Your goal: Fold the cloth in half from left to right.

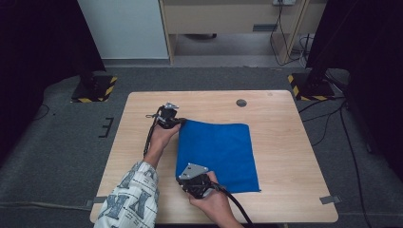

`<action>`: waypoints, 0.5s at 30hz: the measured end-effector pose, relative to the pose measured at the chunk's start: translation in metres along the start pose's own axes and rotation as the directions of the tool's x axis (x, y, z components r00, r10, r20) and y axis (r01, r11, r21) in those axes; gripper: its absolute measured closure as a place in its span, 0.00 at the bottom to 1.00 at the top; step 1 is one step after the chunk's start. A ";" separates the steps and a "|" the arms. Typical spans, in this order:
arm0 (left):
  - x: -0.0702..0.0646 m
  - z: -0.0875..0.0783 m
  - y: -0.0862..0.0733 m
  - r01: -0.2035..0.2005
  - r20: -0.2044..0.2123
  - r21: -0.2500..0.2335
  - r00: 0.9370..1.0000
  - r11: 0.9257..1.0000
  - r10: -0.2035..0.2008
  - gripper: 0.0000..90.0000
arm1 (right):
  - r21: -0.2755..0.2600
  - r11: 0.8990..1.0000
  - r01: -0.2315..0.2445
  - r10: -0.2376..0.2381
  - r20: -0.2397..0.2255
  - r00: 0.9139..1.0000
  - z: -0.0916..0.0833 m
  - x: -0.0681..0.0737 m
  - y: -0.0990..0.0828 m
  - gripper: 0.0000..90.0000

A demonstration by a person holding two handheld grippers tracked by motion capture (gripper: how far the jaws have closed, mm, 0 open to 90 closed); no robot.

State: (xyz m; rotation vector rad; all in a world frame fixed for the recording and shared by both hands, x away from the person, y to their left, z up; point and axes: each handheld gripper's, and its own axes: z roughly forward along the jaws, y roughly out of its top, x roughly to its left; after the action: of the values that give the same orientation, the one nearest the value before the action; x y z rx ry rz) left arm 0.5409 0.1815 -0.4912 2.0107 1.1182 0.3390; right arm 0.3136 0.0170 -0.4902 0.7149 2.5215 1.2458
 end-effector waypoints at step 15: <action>0.023 -0.026 0.000 -0.005 -0.009 0.014 1.000 1.000 0.005 0.98 | -0.038 0.999 0.015 -0.015 0.009 1.000 0.014 0.022 0.025 0.97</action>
State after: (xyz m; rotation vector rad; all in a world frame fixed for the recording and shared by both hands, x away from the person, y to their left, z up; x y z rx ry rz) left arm 0.5397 0.2135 -0.4780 2.0258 1.1245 0.3443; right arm 0.3089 0.0514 -0.4789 0.6897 2.4841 1.2795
